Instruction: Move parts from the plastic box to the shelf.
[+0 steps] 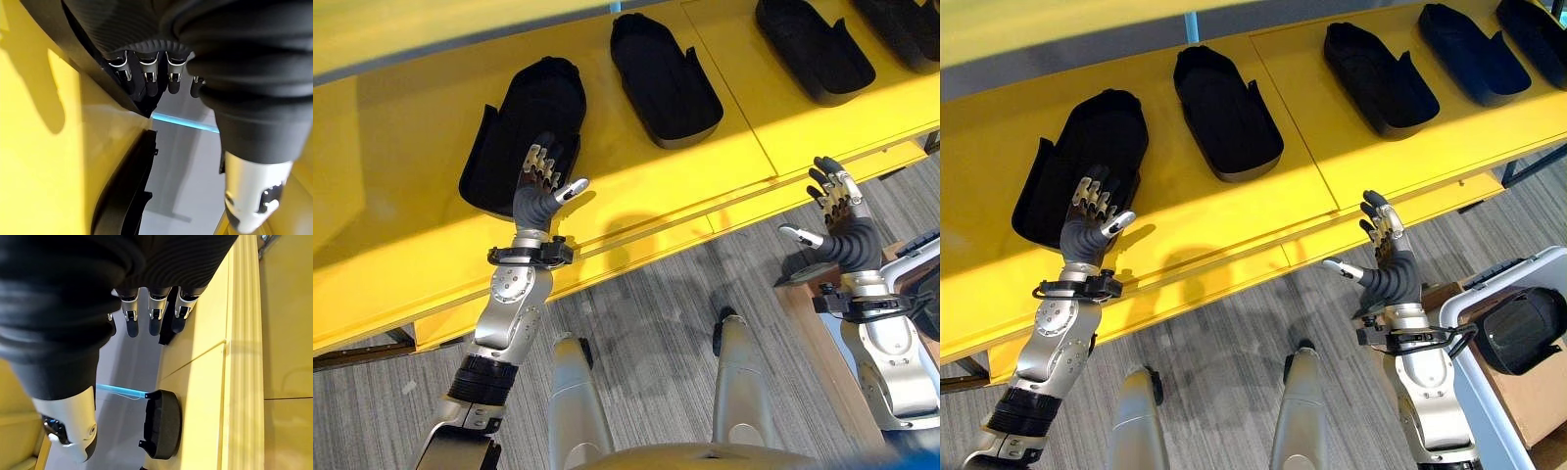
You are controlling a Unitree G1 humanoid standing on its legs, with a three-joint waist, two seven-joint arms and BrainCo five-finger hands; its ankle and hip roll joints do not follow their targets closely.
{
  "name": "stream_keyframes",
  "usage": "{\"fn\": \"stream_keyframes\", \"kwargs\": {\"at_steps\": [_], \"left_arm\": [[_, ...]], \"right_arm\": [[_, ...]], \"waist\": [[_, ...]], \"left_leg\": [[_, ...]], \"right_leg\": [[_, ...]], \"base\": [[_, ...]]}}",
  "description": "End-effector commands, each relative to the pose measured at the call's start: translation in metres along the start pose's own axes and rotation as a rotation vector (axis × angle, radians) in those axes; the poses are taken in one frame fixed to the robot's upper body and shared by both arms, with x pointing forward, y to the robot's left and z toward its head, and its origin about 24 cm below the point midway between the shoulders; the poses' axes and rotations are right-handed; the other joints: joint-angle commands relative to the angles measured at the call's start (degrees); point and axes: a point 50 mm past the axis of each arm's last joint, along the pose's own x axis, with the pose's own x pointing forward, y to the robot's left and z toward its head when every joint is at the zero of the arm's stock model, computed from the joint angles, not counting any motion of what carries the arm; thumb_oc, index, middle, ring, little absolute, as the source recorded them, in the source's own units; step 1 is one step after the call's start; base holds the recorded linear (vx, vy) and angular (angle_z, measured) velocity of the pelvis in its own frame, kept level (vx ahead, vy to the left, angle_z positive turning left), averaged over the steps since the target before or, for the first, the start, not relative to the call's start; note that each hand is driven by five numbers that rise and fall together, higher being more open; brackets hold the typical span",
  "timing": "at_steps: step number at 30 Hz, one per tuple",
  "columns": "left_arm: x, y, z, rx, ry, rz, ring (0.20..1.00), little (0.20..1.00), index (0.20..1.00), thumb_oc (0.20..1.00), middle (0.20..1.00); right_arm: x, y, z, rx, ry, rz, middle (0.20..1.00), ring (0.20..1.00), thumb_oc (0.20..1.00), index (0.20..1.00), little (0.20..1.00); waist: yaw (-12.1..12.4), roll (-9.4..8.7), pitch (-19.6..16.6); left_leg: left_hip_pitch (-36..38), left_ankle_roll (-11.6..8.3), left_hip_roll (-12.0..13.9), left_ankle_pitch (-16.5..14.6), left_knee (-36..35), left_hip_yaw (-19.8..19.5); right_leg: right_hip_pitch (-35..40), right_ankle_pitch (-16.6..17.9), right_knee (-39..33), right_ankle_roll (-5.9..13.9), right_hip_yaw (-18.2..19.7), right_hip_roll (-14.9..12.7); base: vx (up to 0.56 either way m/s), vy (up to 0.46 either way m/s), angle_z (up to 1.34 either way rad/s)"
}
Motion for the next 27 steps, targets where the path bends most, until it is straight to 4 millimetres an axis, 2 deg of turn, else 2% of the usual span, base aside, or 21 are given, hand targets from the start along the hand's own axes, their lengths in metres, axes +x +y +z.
{"fn": "stream_keyframes", "kwargs": {"at_steps": [1, 5, 10, 12, 14, 16, 22, 26, 27], "left_arm": [[0.002, 0.003, 0.012, -0.046, -0.079, 0.041, 1.0, 1.0, 1.0, 1.0, 1.0], [0.007, 0.008, 0.027, 0.01, -0.144, 0.052, 1.0, 1.0, 1.0, 1.0, 1.0], [0.02, 0.012, 0.064, 0.151, -0.29, 0.033, 1.0, 1.0, 1.0, 1.0, 1.0], [0.022, 0.012, 0.068, 0.172, -0.308, 0.029, 1.0, 1.0, 1.0, 1.0, 1.0], [0.03, 0.011, 0.084, 0.269, -0.363, 0.012, 1.0, 1.0, 1.0, 1.0, 1.0], [0.034, 0.01, 0.088, 0.306, -0.373, 0.002, 1.0, 1.0, 1.0, 1.0, 1.0], [0.058, 0.0, 0.117, 0.566, -0.454, -0.085, 1.0, 1.0, 1.0, 1.0, 1.0], [0.077, 0.0, 0.131, 0.748, -0.456, -0.119, 1.0, 1.0, 1.0, 1.0, 1.0], [0.077, 0.0, 0.131, 0.748, -0.457, -0.12, 1.0, 1.0, 1.0, 1.0, 1.0]], "right_arm": [[0.003, -0.004, 0.018, 0.002, -0.102, -0.012, 1.0, 1.0, 1.0, 1.0, 1.0], [0.006, -0.005, 0.019, -0.004, -0.111, -0.01, 1.0, 1.0, 1.0, 1.0, 1.0], [0.01, -0.005, 0.019, -0.001, -0.112, 0.006, 1.0, 1.0, 1.0, 1.0, 1.0], [0.01, -0.005, 0.018, 0.0, -0.109, 0.01, 1.0, 1.0, 1.0, 1.0, 1.0], [0.01, -0.005, 0.018, -0.003, -0.108, 0.022, 1.0, 1.0, 1.0, 1.0, 1.0], [0.011, -0.006, 0.018, -0.005, -0.103, 0.024, 1.0, 1.0, 1.0, 1.0, 1.0], [0.007, -0.008, 0.013, -0.013, -0.065, 0.054, 1.0, 1.0, 1.0, 1.0, 1.0], [0.002, -0.012, 0.011, -0.016, -0.046, 0.069, 1.0, 1.0, 1.0, 1.0, 1.0], [0.002, -0.012, 0.011, -0.016, -0.046, 0.068, 1.0, 1.0, 1.0, 1.0, 1.0]], "waist": [[0.73, -0.59, -2.08], [0.93, -0.51, -2.33], [1.05, -0.17, -2.62], [1.01, -0.11, -2.65], [0.78, 0.02, -2.85], [0.71, 0.05, -2.9], [0.11, 0.32, -3.36], [-0.4, 0.57, -3.32], [-0.36, 0.54, -3.31]], "left_leg": [[-3.79, 3.27, -2.59, 9.07, -1.51, -1.83], [-3.72, 3.27, -2.71, 8.9, -1.36, -1.72], [-3.54, 3.19, -2.73, 8.73, -1.35, -1.52], [-3.47, 3.2, -2.72, 8.74, -1.43, -1.39], [-3.74, 3.15, -2.74, 8.74, -1.25, -1.37], [-3.83, 3.15, -2.7, 8.73, -1.25, -1.4], [-4.12, 3.03, -2.42, 8.62, -0.79, -1.37], [-4.25, 2.89, -2.17, 8.52, -0.35, -1.25], [-4.25, 2.89, -2.17, 8.53, -0.35, -1.25]], "right_leg": [[-3.72, 1.02, 6.96, -5.57, -0.17, 2.68], [-3.59, 0.88, 7.02, -5.58, -0.19, 2.64], [-3.51, 0.81, 7.07, -5.51, -0.03, 2.6], [-3.51, 0.81, 7.03, -5.51, -0.03, 2.61], [-3.84, 0.82, 7.14, -5.46, 0.17, 2.65], [-3.97, 0.82, 7.15, -5.44, 0.24, 2.64], [-4.4, 0.83, 7.48, -5.17, 0.29, 2.58], [-4.57, 0.77, 7.8, -4.91, 0.45, 2.64], [-4.57, 0.77, 7.8, -4.91, 0.45, 2.64]], "base": [[0.0, 0.0, 0.0], [0.0, 0.0, 0.0], [0.0, 0.0, 0.0], [0.0, 0.0, 0.0], [0.0, 0.0, 0.0], [0.0, 0.0, 0.0], [0.0, 0.0, 0.0], [0.0, 0.0, 0.0], [0.0, 0.0, 0.0]]}}
